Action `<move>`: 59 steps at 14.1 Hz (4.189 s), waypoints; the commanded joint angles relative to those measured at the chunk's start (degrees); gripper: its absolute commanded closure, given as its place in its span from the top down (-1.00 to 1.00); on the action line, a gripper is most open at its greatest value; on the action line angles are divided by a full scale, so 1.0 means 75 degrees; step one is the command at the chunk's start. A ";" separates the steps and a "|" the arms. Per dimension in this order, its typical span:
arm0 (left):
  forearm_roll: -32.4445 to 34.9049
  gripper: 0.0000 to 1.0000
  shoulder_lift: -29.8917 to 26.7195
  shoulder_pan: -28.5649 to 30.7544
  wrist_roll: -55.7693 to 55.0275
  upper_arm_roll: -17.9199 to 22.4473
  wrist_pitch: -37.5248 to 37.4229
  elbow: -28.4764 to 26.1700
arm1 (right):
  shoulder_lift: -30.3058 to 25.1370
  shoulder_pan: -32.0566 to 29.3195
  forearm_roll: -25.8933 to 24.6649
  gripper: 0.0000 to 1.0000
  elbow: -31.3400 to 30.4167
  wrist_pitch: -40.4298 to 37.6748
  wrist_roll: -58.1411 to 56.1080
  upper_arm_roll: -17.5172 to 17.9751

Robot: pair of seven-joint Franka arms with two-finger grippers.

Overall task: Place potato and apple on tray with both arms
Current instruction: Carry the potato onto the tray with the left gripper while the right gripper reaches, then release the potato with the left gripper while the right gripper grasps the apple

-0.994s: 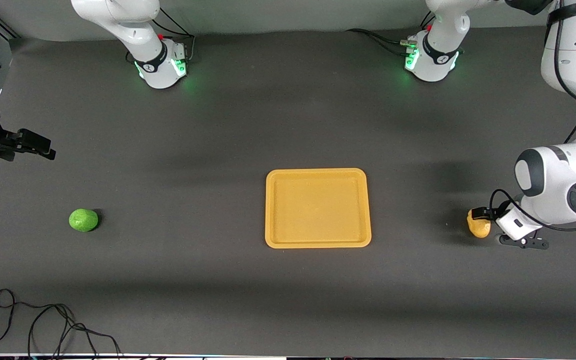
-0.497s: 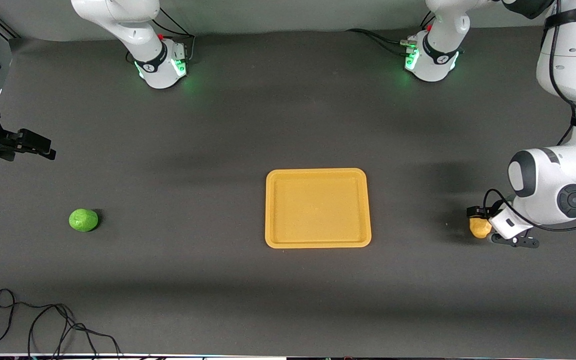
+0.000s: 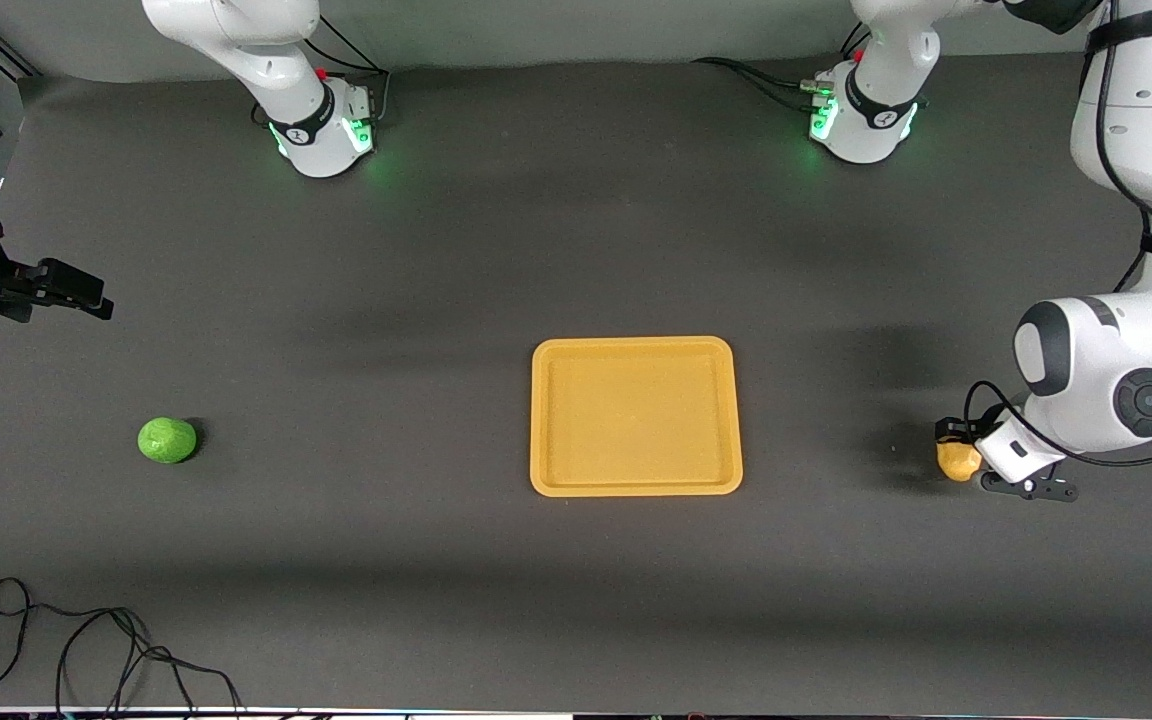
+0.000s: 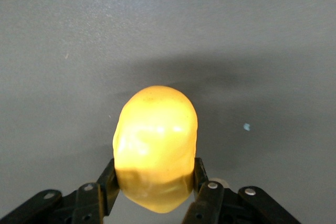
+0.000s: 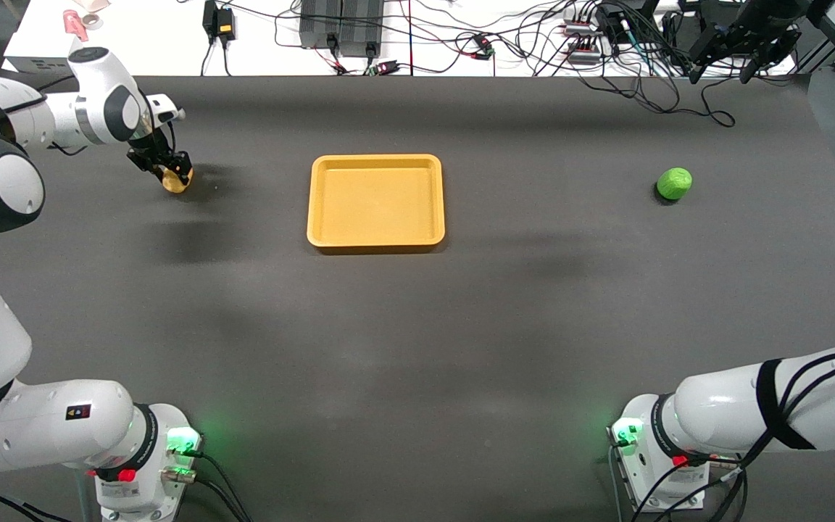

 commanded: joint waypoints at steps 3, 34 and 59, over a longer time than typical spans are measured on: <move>-0.0028 -0.79 -0.0897 -0.1431 -0.3016 -0.0262 -0.1163 0.0112 | 0.0002 0.0020 0.0088 1.00 0.0116 0.0051 0.0096 -0.0056; 0.0218 0.71 0.0885 -0.4541 -0.7524 -0.0250 -0.0565 0.1612 | 0.3657 -0.0332 0.2350 1.00 -0.2708 0.7538 -0.4462 -0.1603; 0.0569 0.94 -0.3861 -0.1167 -0.3470 -0.0203 -0.3753 -0.0180 | 0.2428 0.1398 0.0241 0.08 0.2178 0.0392 -0.1386 -0.1580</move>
